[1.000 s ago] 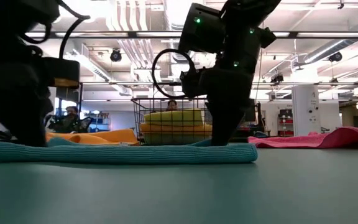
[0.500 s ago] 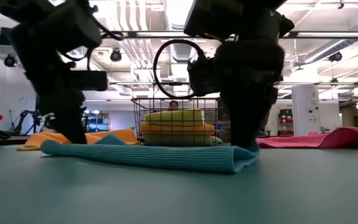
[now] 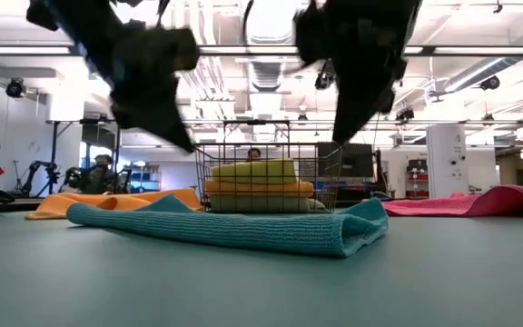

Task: Fold microfiber towels
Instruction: Fold the green microfiber cloth

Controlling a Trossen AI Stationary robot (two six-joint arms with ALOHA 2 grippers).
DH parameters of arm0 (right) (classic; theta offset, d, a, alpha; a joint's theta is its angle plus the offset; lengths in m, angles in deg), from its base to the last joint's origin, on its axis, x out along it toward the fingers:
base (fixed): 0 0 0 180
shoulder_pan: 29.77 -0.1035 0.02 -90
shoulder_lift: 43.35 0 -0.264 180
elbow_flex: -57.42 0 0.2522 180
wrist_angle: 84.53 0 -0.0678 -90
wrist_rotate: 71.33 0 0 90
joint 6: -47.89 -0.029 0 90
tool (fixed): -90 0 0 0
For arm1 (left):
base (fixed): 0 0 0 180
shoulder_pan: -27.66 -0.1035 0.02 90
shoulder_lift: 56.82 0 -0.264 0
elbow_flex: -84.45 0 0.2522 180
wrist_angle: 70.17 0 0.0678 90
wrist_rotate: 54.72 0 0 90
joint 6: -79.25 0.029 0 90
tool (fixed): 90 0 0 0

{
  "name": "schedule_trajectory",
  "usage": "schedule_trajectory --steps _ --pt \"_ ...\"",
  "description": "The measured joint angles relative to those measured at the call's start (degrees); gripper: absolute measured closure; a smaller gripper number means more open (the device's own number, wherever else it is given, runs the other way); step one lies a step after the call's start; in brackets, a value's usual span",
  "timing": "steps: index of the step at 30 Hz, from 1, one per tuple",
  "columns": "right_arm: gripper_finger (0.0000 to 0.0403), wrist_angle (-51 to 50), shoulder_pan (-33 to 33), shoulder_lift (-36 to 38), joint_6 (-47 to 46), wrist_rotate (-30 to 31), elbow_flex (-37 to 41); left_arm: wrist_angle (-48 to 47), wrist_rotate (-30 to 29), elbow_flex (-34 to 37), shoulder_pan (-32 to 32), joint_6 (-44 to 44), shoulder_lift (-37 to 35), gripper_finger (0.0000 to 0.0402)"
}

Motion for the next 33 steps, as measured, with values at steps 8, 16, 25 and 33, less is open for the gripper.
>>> schedule_trajectory --steps 8,16,25,33 --pt "0.0394 -3.93 0.33 10.35 2.72 4.15 1.87 18.79 10.48 -0.43 0.92 1.96 3.82 0.0400" --pt "0.0394 -5.94 0.31 15.69 4.99 4.13 3.58 23.74 11.49 -8.20 3.64 0.92 14.38 0.0400" --pt "0.0394 -7.45 0.31 17.02 10.25 4.09 4.24 22.43 11.44 -19.09 5.92 -1.95 29.39 0.0400" --pt "0.0394 -8.37 0.31 17.22 10.83 3.70 6.64 14.92 11.48 -23.85 7.97 -5.19 33.62 0.0400"
